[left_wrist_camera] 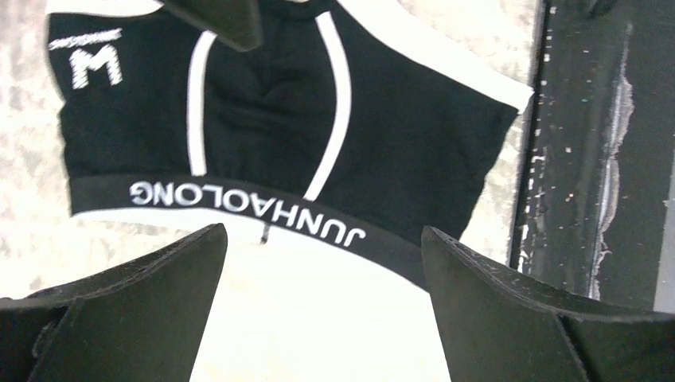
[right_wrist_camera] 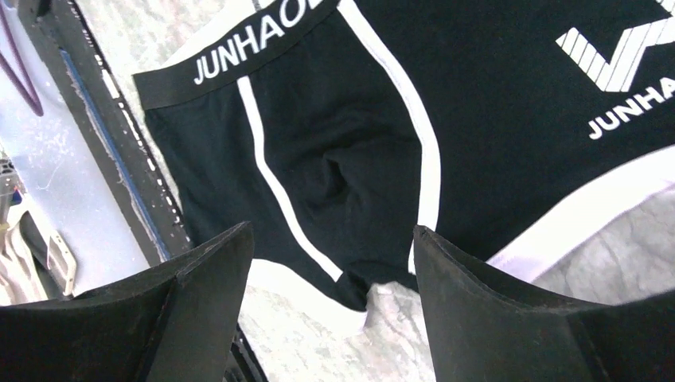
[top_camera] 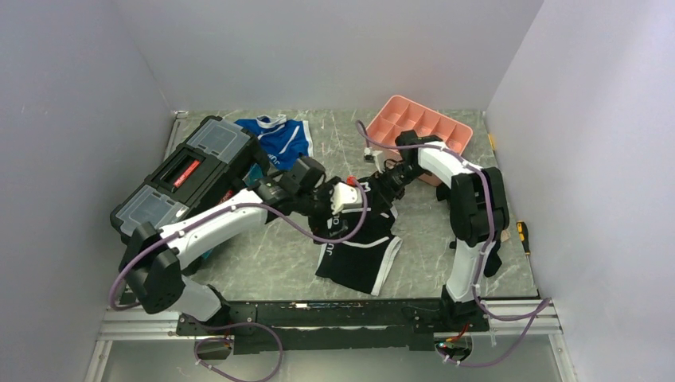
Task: Roll the underwear
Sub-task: Flatten out the underwear at the center of the board.
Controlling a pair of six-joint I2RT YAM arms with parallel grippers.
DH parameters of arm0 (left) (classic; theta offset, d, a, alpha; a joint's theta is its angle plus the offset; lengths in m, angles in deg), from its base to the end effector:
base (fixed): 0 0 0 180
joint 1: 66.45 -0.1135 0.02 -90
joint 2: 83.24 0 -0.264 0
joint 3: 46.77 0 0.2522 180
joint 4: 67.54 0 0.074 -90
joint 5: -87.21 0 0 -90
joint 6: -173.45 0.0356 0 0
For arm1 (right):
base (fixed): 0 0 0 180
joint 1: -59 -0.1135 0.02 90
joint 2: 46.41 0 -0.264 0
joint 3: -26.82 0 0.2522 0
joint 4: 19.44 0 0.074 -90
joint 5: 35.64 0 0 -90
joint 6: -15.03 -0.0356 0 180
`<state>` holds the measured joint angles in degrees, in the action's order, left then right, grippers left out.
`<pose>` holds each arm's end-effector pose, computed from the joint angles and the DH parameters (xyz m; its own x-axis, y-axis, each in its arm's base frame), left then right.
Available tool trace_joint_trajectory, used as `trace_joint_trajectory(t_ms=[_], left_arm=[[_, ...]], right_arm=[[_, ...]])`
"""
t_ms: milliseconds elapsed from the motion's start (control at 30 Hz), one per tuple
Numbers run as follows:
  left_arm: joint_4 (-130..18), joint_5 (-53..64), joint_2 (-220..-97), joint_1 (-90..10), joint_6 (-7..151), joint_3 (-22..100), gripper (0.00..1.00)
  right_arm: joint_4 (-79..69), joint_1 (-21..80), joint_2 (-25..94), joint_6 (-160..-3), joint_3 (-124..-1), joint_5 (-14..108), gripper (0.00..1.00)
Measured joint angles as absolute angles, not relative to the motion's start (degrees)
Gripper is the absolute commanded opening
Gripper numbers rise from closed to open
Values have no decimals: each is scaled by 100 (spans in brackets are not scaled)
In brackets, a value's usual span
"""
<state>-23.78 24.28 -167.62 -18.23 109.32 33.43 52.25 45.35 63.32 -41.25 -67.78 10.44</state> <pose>0.1988 -0.2468 0.2794 -0.0667 0.6578 -0.7502 0.9961 0.0877 -0.0117 0.3422 0.1085 0.1967 -0.6919 -0.5795 -0.4306 -0.7111 0.4438 0.5453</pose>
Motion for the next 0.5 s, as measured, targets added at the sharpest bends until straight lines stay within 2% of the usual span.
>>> trace_joint_trajectory(t_ms=[233, 500], left_arm=[[-2380, 2336, -16233, -2478, 10932, 3120, 99], [-2378, 2220, -15766, -3029, 10928, 2855, 99]], right_arm=[[5090, 4419, 7108, -4355, -6874, 1394, 75], [5144, 4410, 7252, -4562, -7220, 1791, 78]])
